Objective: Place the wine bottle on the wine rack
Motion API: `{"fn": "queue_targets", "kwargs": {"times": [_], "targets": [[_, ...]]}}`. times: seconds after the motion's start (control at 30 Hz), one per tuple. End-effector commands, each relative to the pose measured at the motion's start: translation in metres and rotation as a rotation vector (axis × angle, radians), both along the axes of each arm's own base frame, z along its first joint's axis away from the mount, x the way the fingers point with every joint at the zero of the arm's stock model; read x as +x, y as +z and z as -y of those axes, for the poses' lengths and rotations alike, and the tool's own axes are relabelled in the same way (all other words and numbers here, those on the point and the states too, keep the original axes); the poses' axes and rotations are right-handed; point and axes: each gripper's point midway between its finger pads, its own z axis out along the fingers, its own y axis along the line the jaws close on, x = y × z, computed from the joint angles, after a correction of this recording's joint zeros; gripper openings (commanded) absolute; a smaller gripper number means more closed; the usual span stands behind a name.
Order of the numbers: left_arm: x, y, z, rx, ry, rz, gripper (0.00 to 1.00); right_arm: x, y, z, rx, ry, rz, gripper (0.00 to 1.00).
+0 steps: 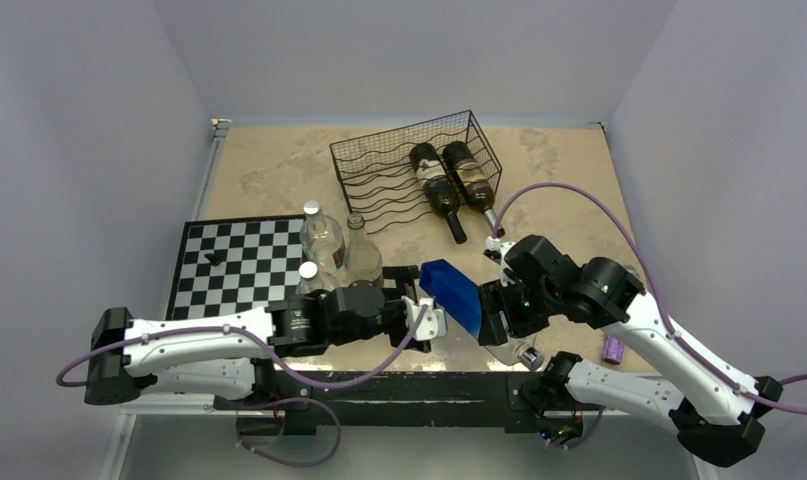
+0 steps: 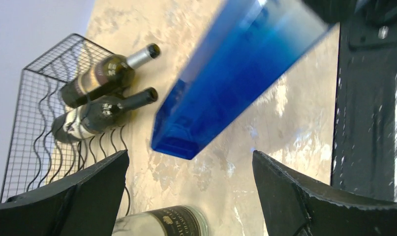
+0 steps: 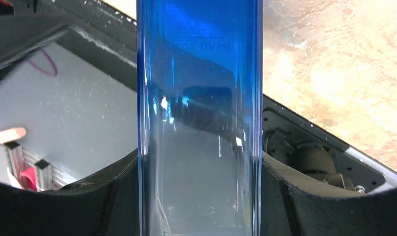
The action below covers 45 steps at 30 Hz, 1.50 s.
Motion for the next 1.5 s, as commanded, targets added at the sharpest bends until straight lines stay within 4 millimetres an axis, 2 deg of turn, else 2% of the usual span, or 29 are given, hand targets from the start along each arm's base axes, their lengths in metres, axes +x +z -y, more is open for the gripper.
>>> {"fn": "queue_targets", "kwargs": {"times": [0.0, 0.1, 0.23, 0.43, 0.6, 0.83, 1.0, 1.3, 1.47], "targets": [[-0.001, 0.086, -0.017, -0.277, 0.105, -0.101, 0.99, 0.042, 0.021, -0.041, 0.231, -0.063, 0.21, 0.0], [-0.003, 0.121, -0.039, -0.405, 0.144, -0.134, 0.99, 0.058, 0.009, -0.048, 0.223, -0.081, 0.25, 0.0], [-0.004, 0.147, -0.07, -0.484, 0.228, -0.195, 0.99, 0.077, 0.007, -0.06, 0.277, -0.111, 0.331, 0.0], [-0.011, 0.17, -0.106, -0.578, 0.27, -0.26, 0.99, 0.103, 0.004, -0.074, 0.307, -0.161, 0.404, 0.0], [-0.018, 0.182, -0.131, -0.651, 0.283, -0.302, 0.99, 0.122, 0.016, -0.089, 0.294, -0.159, 0.435, 0.0], [-0.019, 0.186, -0.154, -0.672, 0.318, -0.297, 0.99, 0.145, 0.011, -0.114, 0.275, -0.151, 0.431, 0.0], [-0.017, 0.183, -0.155, -0.664, 0.332, -0.297, 0.99, 0.157, 0.014, -0.13, 0.3, -0.148, 0.435, 0.0], [-0.018, 0.176, -0.156, -0.641, 0.339, -0.306, 0.99, 0.184, 0.022, -0.136, 0.333, -0.196, 0.481, 0.0], [-0.019, 0.175, -0.16, -0.644, 0.339, -0.311, 0.99, 0.198, 0.018, -0.139, 0.35, -0.204, 0.494, 0.0]]}}
